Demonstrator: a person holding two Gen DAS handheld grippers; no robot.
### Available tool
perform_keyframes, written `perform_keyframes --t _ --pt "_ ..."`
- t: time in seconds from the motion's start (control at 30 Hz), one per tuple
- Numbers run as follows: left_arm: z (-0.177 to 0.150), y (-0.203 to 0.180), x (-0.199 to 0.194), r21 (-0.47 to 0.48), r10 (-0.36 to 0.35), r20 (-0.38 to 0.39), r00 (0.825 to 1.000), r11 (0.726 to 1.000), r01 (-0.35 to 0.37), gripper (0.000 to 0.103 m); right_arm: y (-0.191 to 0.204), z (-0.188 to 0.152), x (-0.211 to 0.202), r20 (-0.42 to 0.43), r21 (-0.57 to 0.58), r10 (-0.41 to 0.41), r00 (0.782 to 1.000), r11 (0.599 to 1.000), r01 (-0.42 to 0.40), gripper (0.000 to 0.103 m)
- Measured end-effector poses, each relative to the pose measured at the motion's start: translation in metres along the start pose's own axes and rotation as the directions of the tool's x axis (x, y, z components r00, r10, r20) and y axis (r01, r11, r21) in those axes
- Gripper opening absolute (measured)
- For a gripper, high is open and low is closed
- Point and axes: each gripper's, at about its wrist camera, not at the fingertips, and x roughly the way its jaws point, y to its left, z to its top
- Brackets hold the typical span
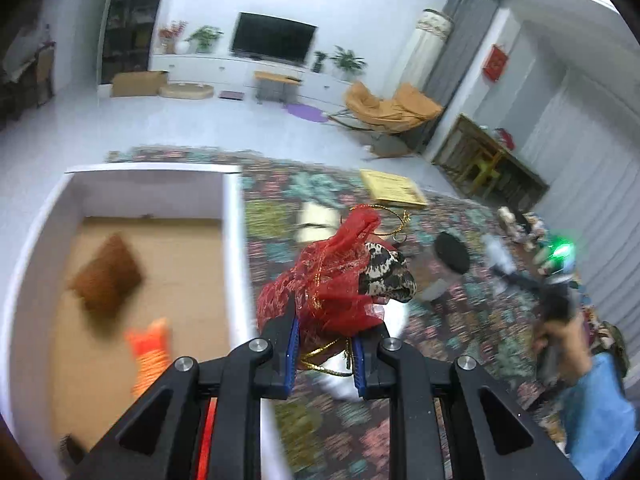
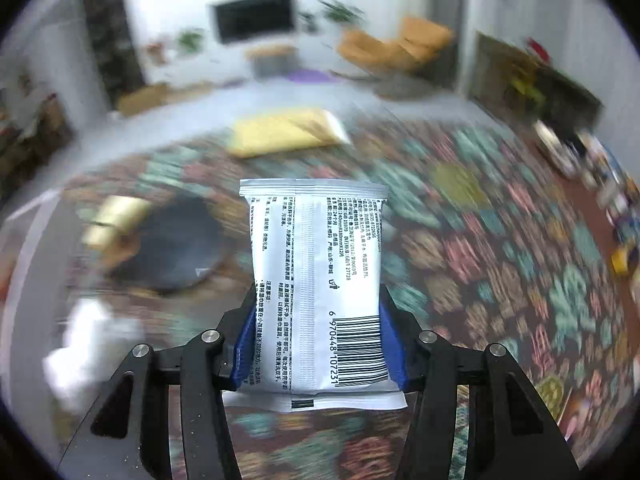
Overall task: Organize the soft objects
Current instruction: 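Grasp the white package with the right gripper while the left lifts the red bag, then drop the red bag and white package into the white box with both grippers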
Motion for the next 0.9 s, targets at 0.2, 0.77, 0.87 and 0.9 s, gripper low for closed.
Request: perform_keyframes --t 0.2,0.77,0.87,0.9 --pt "-0.04 0.066 -0.046 -0.066 0.189 -0.009 0.982 0.98 -0.189 0.022 0.148 -0.004 -0.079 -0.016 -0.149 0.387 0.922 0.911 -0.385 0.056" --pt "-0.095 0.065 -0.07 -0.138 0.296 0.07 0.952 0.949 -0.285 0.103 0.195 -0.078 -0.066 0.024 -0.153 0.364 0.931 0.922 -0.356 0.081" --pt "-0.103 0.013 -0.048 -0.051 0.174 0.052 0.983 0.984 -0.172 0.103 0.119 -0.111 -0.019 0.027 -0.116 0.095 0.995 0.989 -0.091 0.081" --pt "-0.107 -0.007 -0.038 -0.017 0.133 0.038 0.99 0.991 -0.133 0.103 0.097 -0.121 -0.005 0.015 -0.096 0.034 0.999 0.995 -0.033 0.081"
